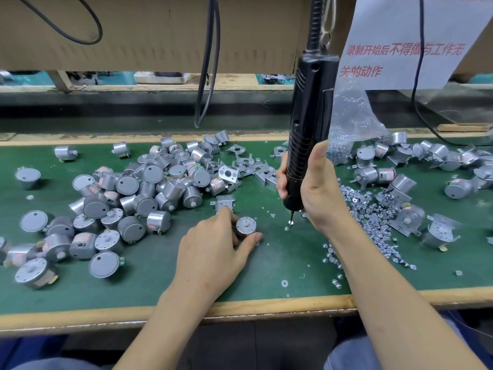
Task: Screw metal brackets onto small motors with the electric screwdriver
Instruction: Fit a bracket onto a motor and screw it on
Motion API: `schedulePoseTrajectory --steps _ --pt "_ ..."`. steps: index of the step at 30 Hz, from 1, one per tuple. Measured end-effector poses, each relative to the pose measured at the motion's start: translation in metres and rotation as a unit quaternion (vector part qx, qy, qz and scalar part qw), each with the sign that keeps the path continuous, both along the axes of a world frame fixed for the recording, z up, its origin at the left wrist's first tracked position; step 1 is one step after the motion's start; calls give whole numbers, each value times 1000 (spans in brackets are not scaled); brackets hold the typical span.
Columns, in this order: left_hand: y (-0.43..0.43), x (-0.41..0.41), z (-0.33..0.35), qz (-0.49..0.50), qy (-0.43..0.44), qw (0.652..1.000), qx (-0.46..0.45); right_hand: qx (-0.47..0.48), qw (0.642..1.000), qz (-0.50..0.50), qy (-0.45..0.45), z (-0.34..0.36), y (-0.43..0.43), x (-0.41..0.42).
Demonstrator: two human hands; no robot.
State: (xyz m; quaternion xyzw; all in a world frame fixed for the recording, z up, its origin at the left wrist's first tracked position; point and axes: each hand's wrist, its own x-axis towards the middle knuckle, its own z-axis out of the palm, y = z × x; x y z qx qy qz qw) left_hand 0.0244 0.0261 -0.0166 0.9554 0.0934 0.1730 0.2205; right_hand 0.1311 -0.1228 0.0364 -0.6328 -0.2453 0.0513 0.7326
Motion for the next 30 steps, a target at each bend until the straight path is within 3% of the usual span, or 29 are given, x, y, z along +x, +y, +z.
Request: schedulePoseTrajectory --steps 12,16,22,30 --pt "-7 0 4 45 21 999 2 9 1000 -6 -11 7 1 -5" --pt "-3 -1 9 73 -28 996 -38 17 1000 -3 -12 8 1 -6" --pt "13 1 15 97 41 992 64 19 1000 2 -22 14 1 -9" --pt "21 6 16 63 35 995 68 22 999 33 -25 20 16 -22"
